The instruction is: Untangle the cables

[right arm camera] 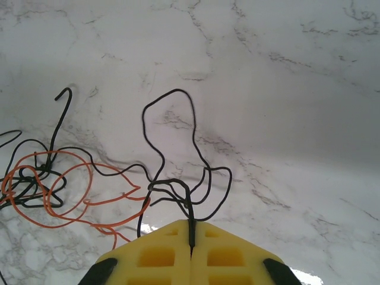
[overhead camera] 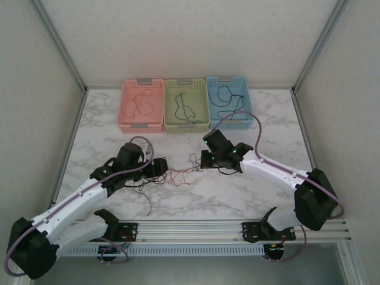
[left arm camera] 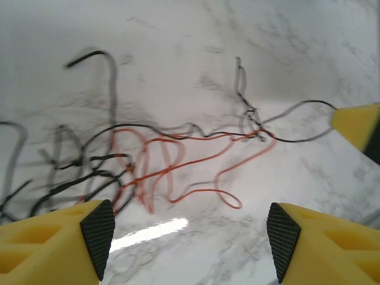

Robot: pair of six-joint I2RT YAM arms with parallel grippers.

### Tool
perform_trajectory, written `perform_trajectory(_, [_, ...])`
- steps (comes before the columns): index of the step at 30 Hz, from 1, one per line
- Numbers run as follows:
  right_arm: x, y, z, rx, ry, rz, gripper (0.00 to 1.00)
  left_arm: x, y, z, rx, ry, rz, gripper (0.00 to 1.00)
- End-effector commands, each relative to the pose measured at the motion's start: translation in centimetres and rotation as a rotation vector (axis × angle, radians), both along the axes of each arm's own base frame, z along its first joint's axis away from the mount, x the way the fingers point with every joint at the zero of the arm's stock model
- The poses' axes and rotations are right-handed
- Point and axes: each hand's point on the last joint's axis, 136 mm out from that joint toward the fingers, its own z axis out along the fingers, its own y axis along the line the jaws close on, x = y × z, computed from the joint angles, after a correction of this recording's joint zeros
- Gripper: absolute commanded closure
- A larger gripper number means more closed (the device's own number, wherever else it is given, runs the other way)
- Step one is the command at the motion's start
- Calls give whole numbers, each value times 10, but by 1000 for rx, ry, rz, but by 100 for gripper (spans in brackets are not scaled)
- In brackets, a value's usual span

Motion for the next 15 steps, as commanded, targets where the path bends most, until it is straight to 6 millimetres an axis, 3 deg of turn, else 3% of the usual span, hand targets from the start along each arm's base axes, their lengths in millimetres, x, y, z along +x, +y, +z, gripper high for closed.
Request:
perform_trajectory(1, [-3, 9, 12, 80, -20, 32, 100, -2, -38, 31, -29, -103, -162, 30])
perform_trajectory(6, [-6, 12, 24, 137, -23, 39, 100, 0, -78, 23, 3, -151, -276, 30])
perform_trajectory(15, [-13, 2, 24, 136, -6, 30, 100, 22, -91, -20, 193, -120, -319, 33])
